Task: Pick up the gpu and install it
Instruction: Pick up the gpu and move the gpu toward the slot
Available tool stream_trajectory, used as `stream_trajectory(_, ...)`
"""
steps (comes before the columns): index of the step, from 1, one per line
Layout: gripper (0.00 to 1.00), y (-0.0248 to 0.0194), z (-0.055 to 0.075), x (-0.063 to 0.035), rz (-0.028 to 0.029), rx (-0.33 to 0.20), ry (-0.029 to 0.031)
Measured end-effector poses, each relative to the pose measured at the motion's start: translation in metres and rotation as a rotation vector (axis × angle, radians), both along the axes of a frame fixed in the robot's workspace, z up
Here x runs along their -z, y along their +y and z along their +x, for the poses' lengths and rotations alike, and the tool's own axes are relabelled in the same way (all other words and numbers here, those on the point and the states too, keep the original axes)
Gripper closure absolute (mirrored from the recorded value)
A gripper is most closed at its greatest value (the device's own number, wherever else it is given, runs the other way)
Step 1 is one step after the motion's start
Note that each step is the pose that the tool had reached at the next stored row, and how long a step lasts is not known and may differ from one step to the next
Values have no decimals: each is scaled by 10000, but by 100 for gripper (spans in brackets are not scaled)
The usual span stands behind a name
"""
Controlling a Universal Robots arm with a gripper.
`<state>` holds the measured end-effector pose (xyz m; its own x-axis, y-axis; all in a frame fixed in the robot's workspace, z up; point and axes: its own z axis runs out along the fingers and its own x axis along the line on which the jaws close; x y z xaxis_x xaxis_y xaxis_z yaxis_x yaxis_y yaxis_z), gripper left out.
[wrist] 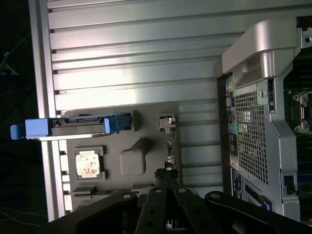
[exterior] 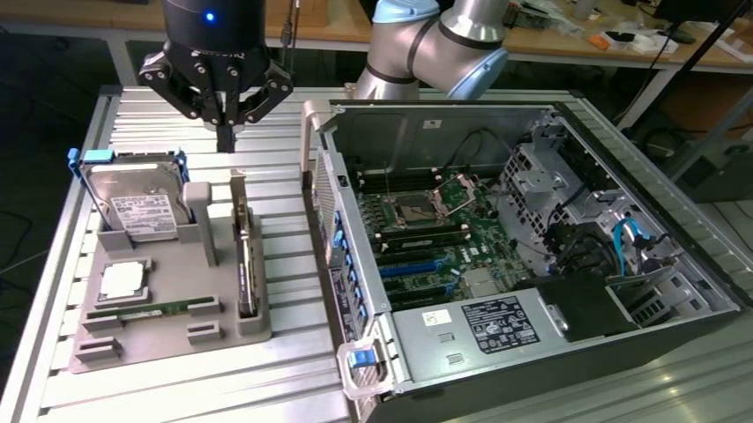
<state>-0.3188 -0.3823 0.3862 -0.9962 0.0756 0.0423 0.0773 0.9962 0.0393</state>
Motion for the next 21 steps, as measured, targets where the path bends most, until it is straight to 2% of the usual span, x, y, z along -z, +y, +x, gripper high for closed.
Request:
stream_trajectory(6,89,0,0,0,0,0,0)
stream_trajectory(7,83,0,0,0,0,0,0)
stream_trajectory(8,83,0,0,0,0,0,0)
stream_trajectory(9,71,0,0,0,0,0,0)
stream_trajectory(10,64,0,0,0,0,0,0)
stream_trajectory(12,64,0,0,0,0,0,0)
stream_trajectory(13,58,0,0,0,0,-1,0)
stream_trajectory(21,58,0,0,6,0,0,0)
